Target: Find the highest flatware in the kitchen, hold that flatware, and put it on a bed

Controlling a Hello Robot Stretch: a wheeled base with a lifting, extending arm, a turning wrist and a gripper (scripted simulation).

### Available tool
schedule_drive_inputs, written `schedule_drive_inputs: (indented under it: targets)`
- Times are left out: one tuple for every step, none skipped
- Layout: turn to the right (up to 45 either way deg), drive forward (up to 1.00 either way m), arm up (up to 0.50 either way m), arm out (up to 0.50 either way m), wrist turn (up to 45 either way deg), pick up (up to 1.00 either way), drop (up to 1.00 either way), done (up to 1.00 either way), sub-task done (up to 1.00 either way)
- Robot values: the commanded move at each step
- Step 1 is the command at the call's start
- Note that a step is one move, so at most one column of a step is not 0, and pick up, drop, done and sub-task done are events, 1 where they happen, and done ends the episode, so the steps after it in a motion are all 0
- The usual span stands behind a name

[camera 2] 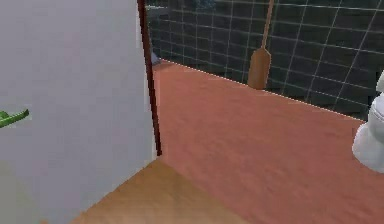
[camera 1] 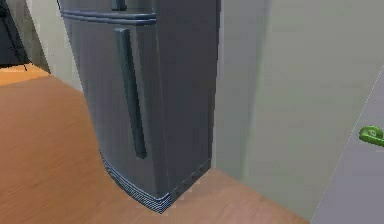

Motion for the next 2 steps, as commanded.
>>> schedule_drive_inputs:
  targets:
    - [-30.0, 0.0, 0.0, 0.0, 0.0, 0.0, 0.0, 0.0, 0.0]
    - [0.0, 0.3, 0.0, 0.0, 0.0, 0.0, 0.0, 0.0, 0.0]
